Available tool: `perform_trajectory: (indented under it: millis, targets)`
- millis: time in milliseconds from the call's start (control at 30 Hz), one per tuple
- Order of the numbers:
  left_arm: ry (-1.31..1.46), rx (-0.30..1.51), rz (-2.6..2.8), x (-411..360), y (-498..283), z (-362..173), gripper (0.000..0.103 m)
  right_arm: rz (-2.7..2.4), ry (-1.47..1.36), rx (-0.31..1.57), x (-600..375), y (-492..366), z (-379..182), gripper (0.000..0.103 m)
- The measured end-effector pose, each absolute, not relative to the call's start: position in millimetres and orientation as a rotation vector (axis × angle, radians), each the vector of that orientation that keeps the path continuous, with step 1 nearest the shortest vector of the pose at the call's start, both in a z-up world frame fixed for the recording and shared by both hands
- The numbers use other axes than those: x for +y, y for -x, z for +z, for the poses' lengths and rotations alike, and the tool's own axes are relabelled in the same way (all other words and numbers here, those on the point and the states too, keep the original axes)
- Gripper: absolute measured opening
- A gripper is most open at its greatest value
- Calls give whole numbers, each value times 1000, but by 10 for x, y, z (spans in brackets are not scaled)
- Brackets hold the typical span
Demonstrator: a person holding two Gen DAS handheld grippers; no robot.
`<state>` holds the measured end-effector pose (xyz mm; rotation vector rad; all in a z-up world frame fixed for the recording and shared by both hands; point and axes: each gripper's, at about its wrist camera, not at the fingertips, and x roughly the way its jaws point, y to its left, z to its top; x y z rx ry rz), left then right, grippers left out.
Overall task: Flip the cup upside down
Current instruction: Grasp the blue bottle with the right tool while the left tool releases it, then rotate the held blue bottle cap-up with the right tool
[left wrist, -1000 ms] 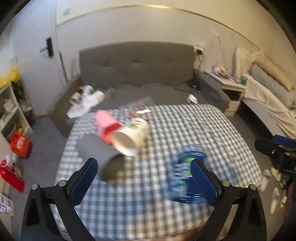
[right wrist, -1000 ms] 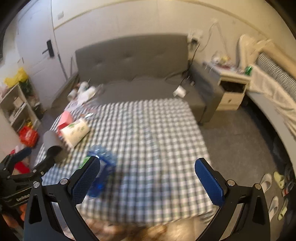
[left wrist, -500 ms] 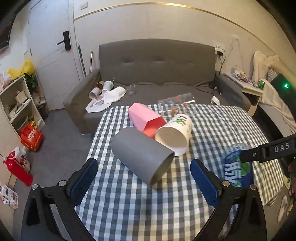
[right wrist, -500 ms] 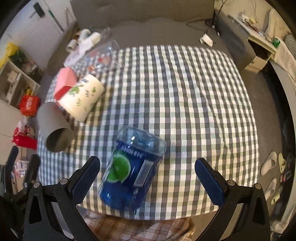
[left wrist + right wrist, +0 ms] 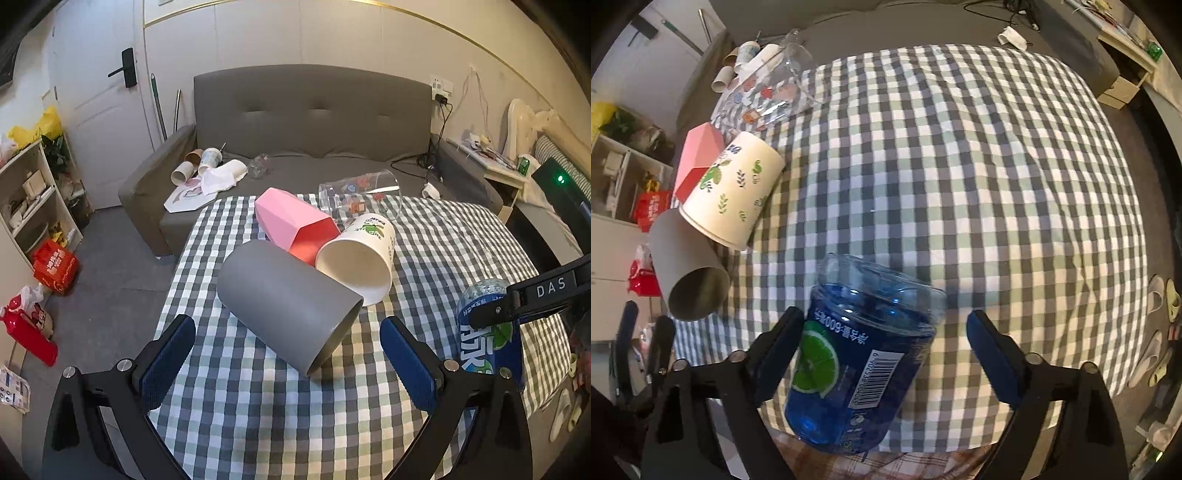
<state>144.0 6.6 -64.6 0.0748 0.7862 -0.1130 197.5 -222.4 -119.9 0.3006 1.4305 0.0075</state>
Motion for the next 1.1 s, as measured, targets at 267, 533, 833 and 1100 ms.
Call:
perform_trajectory:
  millis: [267, 533, 833, 1100]
  targets:
    - [-93, 777, -106, 45, -1398, -595, 103, 72, -290, 1357, -2193, -1900, -1055, 75]
    - [-98, 763, -90, -53, -1369, -522, 103, 84, -48, 1081, -2004, -1654, -563, 75]
    - [-107, 773, -69, -145, -1391, -576, 103, 38, 184, 753, -1869, -1413, -511, 75]
    - [-141, 793, -70, -296, -1399, -661, 103, 49, 231, 692, -1944, -1411, -637, 75]
